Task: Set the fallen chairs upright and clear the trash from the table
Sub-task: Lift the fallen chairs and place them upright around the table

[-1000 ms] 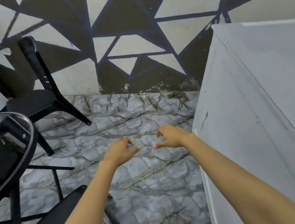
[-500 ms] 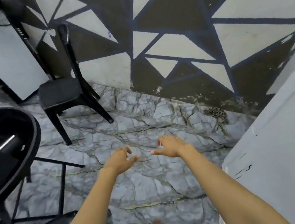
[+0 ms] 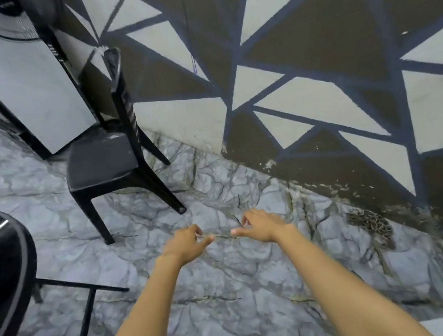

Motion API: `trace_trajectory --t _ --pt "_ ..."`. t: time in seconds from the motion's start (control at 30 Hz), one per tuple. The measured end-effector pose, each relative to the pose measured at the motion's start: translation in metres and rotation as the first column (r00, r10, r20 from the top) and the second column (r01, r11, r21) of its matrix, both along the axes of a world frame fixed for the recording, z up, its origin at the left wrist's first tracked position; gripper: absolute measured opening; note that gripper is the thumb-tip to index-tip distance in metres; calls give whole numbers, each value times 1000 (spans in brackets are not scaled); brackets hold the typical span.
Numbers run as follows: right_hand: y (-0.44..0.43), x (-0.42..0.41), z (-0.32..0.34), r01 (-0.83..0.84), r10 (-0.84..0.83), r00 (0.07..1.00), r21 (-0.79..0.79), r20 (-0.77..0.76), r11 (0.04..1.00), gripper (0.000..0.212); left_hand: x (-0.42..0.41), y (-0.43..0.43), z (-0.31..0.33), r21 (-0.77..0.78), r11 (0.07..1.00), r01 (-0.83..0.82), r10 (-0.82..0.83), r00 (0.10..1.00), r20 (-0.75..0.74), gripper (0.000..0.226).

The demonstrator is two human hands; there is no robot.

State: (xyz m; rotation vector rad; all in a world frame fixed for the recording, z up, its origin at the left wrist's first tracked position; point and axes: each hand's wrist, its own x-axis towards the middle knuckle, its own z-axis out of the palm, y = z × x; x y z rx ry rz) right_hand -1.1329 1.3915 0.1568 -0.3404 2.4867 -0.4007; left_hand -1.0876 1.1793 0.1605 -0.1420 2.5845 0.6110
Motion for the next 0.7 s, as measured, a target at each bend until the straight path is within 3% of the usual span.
trace_trajectory --t 0.37,0.5,0.7 --pt "-12 -250 -5 -315 315 948 -2 41 949 68 -181 13 -14 52 930 -364 363 932 12 59" --pt "-26 -323 2 -430 434 899 -63 58 900 71 -235 20 1 110 835 -539 543 840 -8 53" --pt "-77 -410 8 -436 463 886 -274 38 857 67 -301 -8 24 225 668 -710 742 657 -132 52"
